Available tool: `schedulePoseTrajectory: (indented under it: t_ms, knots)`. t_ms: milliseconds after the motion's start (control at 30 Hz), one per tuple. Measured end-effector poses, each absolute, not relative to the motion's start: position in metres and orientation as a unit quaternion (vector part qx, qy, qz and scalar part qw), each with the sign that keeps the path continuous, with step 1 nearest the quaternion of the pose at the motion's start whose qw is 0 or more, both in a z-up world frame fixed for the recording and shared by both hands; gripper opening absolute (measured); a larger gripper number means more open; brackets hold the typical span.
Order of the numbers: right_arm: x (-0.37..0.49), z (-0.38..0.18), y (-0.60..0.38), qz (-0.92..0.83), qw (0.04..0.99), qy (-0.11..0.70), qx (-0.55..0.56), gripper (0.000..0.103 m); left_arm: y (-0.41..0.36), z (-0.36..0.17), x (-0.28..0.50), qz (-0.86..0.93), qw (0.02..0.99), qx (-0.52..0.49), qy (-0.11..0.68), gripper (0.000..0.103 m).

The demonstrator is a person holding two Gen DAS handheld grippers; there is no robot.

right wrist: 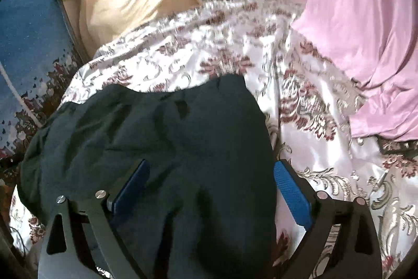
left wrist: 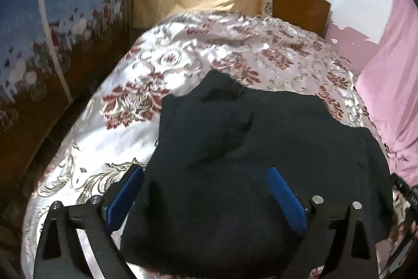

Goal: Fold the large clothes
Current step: 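Lift both open tools up and back away from the jacket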

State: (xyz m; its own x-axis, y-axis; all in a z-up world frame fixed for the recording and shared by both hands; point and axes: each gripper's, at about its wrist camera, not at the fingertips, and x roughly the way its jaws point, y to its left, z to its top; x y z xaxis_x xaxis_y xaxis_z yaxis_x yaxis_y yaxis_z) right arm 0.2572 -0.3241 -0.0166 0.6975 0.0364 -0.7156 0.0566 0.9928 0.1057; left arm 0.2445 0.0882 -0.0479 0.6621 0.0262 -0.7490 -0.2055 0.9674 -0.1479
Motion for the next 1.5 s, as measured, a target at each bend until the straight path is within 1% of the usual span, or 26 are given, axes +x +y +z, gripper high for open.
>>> schedulePoseTrajectory:
  t_ms: [267, 500, 700, 1000, 1500]
  knots:
    - [0.214, 0.017, -0.299, 0.003, 0.947, 0.319, 0.034, 0.095, 0.05, -0.014, 0.209, 0.034, 0.932, -0.077, 0.353, 0.102]
    - [0.175, 0.039, -0.279, 0.009, 0.96, 0.278, 0.029, 0.095, 0.03, 0.005, 0.169, 0.022, 0.951, -0.066, 0.301, 0.103]
    - [0.144, 0.05, -0.266, 0.012, 0.969, 0.247, 0.026, 0.095, 0.014, 0.015, 0.144, 0.019, 0.961, -0.04, 0.273, 0.103]
    - [0.112, 0.061, -0.252, 0.01, 0.977, 0.214, 0.018, 0.096, 0.004, 0.02, 0.122, 0.022, 0.97, -0.031, 0.241, 0.103]
    - [0.056, 0.063, -0.215, 0.0, 0.986, 0.165, -0.001, 0.096, 0.007, 0.012, 0.076, 0.041, 0.981, -0.005, 0.191, 0.103]
